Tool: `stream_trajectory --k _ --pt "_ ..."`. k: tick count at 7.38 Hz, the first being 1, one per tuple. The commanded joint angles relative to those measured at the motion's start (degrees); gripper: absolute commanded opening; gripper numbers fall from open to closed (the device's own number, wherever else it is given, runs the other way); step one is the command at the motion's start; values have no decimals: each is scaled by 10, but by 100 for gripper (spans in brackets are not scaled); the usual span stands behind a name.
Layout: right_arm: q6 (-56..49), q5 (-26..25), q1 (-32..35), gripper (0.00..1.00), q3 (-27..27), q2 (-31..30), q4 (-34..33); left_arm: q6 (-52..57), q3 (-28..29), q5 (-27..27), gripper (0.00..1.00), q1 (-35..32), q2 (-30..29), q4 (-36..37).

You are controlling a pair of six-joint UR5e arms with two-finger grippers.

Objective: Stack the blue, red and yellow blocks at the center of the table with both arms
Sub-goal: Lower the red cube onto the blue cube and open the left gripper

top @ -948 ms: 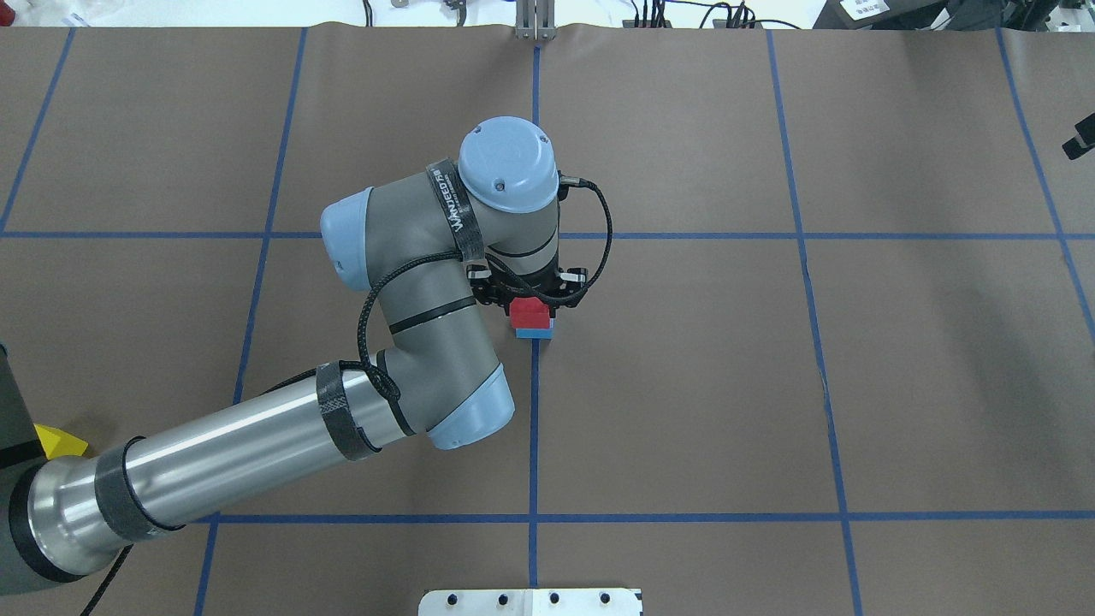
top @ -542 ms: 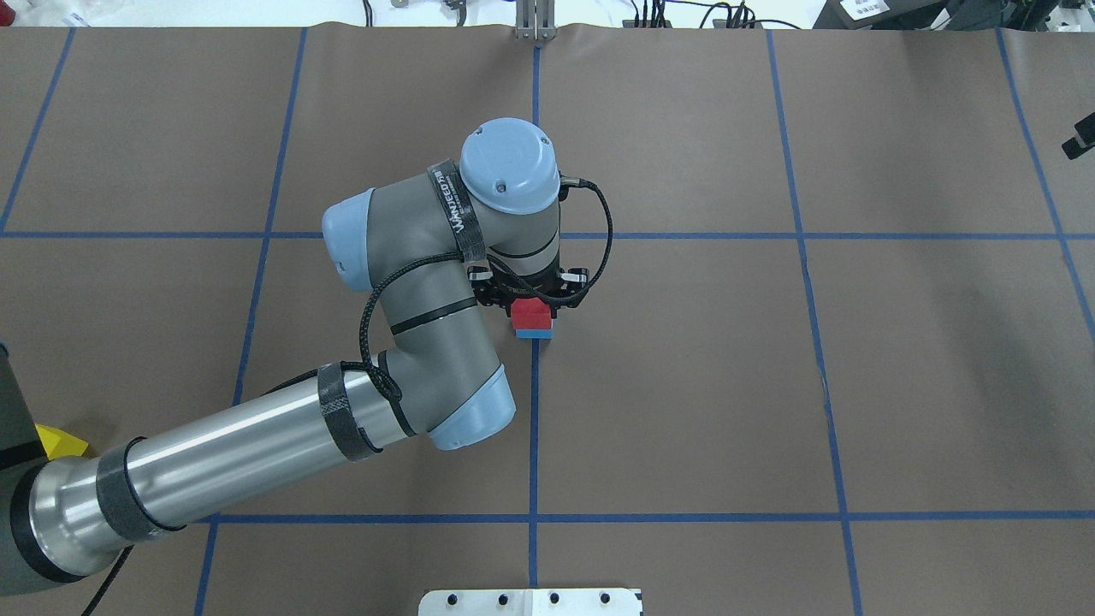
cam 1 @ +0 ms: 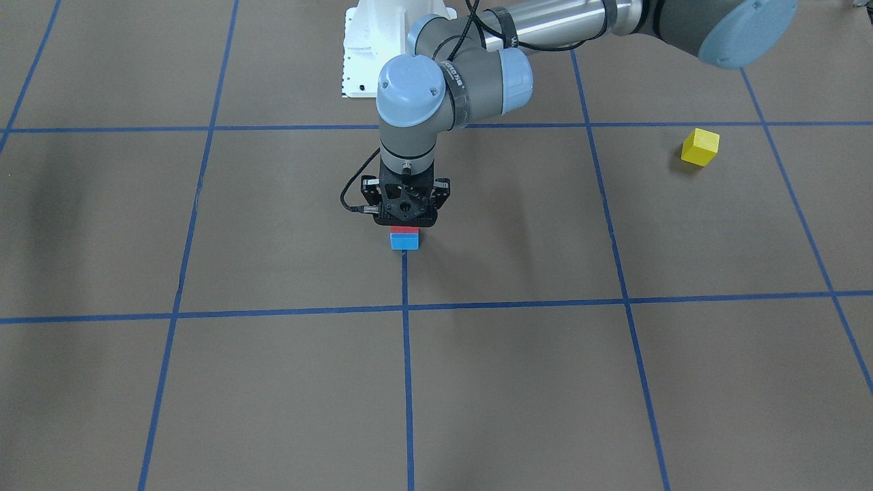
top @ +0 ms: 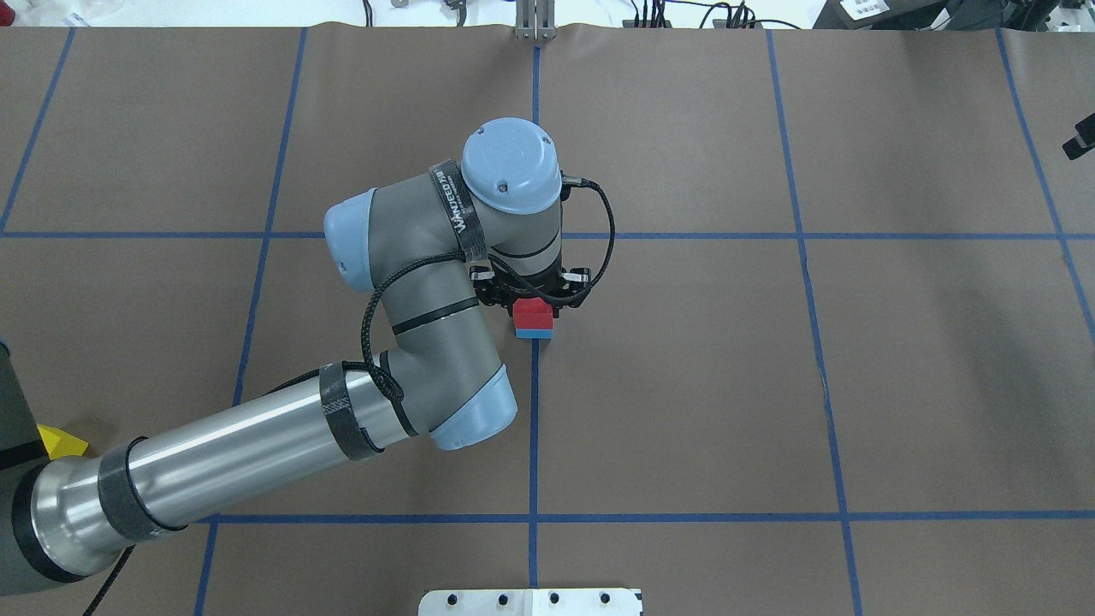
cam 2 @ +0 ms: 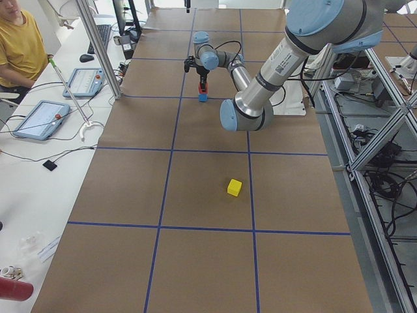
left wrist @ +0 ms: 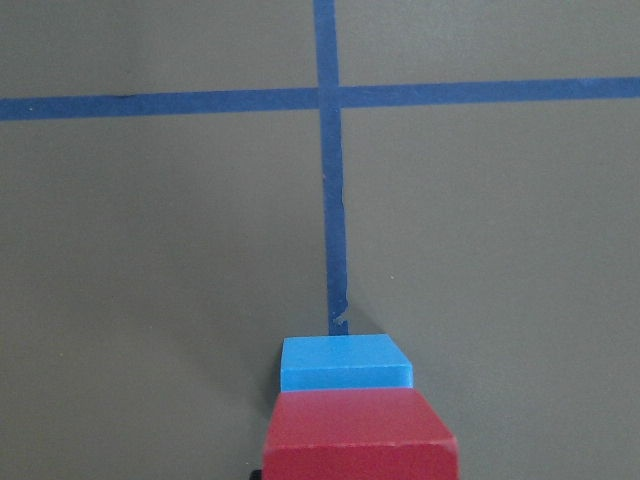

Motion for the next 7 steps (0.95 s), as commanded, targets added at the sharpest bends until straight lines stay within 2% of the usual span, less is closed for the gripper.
stream_trajectory --k 1,4,6,7 --pt "-1 0 0 100 0 1 0 -2 0 0 41 0 -3 0" --pt "-1 0 0 100 0 1 1 -2 1 0 70 0 -2 -1" --pt "-1 0 -1 100 0 1 0 -2 1 0 77 0 -2 -1" --pt "-1 0 -1 100 0 1 0 -3 0 0 78 0 -2 -1"
